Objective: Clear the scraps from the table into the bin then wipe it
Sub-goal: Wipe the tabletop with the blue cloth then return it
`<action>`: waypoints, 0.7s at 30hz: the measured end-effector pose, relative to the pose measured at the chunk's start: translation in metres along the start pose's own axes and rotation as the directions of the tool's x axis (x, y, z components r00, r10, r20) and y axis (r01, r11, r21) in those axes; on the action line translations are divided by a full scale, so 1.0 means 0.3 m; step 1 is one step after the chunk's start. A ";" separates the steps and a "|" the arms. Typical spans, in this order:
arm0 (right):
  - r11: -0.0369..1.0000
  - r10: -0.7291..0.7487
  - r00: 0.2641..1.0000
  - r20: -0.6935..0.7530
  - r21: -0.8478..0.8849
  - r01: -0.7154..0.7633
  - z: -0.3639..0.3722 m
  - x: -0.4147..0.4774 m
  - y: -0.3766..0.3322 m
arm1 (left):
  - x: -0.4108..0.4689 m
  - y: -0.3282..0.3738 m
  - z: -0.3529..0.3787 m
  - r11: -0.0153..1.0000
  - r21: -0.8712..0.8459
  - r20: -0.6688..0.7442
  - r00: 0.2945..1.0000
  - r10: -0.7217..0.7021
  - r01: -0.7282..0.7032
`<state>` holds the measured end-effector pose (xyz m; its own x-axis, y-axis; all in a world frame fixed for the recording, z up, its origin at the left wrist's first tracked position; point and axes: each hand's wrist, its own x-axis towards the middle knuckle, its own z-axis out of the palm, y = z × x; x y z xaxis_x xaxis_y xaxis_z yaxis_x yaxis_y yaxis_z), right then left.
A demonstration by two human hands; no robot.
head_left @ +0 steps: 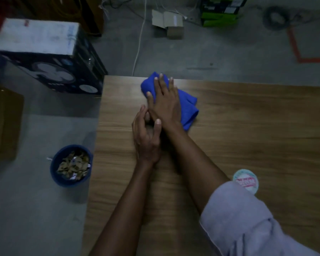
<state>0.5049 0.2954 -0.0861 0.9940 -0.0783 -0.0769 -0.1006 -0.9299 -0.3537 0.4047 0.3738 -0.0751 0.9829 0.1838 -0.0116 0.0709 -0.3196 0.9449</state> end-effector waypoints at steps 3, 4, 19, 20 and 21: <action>0.996 -0.090 0.996 0.028 -0.009 0.091 0.045 0.037 -0.135 | -0.011 -0.050 -0.123 0.999 0.033 -0.092 0.995 -0.034 0.037; 0.992 -0.125 0.991 0.043 -0.025 0.126 0.055 0.051 -0.167 | -0.018 -0.072 -0.162 0.998 0.041 -0.111 0.993 -0.041 0.046; 0.948 -0.315 0.949 0.007 -0.053 0.315 0.040 -0.363 0.041 | -0.211 -0.190 -0.311 0.779 0.465 0.176 0.907 0.383 -0.420; 0.981 -0.184 0.982 -0.051 -0.066 0.181 0.033 -0.396 0.074 | -0.212 -0.191 -0.307 0.769 0.470 0.203 0.901 0.384 -0.434; 0.995 -0.076 0.992 -0.102 -0.079 0.068 0.028 -0.431 0.105 | -0.215 -0.188 -0.305 0.775 0.466 0.208 0.905 0.372 -0.426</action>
<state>0.3730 0.2794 -0.0952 0.9980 -0.0435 0.0459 -0.0287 -0.9585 -0.2838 0.3217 0.4651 -0.0978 0.9508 -0.1456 0.2733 -0.2845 -0.7594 0.5851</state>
